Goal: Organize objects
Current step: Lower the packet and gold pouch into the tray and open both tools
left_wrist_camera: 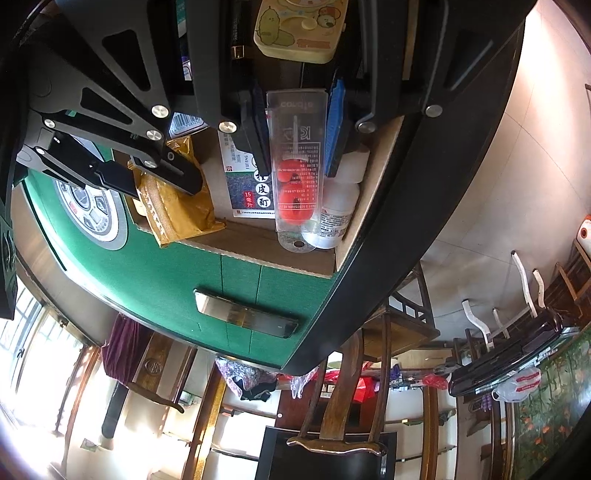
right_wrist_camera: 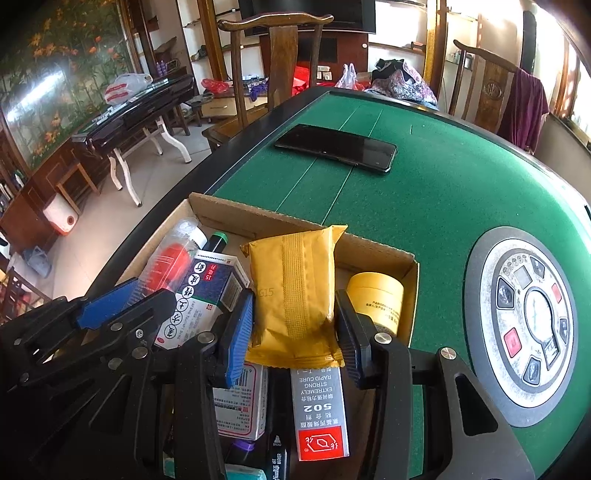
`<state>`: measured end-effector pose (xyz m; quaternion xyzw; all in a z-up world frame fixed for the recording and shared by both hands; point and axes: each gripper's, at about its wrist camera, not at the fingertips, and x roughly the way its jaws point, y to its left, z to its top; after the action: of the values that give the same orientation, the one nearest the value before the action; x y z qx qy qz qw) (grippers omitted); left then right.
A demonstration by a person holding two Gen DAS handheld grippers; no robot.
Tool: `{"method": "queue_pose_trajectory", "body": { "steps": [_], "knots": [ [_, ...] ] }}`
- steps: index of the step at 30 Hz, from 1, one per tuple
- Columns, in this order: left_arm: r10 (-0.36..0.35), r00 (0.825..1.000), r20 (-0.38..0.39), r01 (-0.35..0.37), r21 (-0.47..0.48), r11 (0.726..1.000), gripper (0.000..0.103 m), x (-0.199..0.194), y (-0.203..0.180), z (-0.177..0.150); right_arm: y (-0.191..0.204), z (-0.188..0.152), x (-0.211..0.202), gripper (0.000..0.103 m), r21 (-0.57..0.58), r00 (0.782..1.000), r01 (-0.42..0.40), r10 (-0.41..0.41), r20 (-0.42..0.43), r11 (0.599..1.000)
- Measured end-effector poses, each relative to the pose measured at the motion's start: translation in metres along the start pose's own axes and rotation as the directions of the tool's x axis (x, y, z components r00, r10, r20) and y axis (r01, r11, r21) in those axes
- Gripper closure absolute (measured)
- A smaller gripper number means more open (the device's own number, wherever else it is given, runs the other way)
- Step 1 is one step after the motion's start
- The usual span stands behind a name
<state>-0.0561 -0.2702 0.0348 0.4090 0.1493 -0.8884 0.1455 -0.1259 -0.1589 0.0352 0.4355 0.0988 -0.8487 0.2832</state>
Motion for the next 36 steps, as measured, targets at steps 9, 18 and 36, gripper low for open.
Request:
{"method": "queue_pose_trajectory", "body": {
  "steps": [9, 18, 36],
  "knots": [
    [0.002, 1.0, 0.001, -0.002, 0.0, 1.0, 0.076, 0.0, 0.0006, -0.0005, 0.0017, 0.0011, 0.001, 0.06, -0.006, 1.0, 0.006, -0.006, 0.002, 1.0],
    [0.008, 1.0, 0.003, -0.008, 0.0, 1.0, 0.076, -0.0006, 0.0035, -0.0004, 0.0028, 0.0007, 0.0001, 0.06, -0.011, 1.0, 0.02, -0.02, 0.0, 1.0],
    [0.023, 1.0, 0.007, -0.023, -0.015, 1.0, 0.074, -0.0007, 0.0098, 0.0005, 0.0024, -0.0022, -0.0003, 0.059, -0.008, 1.0, 0.024, -0.024, 0.002, 1.0]
  ]
}}
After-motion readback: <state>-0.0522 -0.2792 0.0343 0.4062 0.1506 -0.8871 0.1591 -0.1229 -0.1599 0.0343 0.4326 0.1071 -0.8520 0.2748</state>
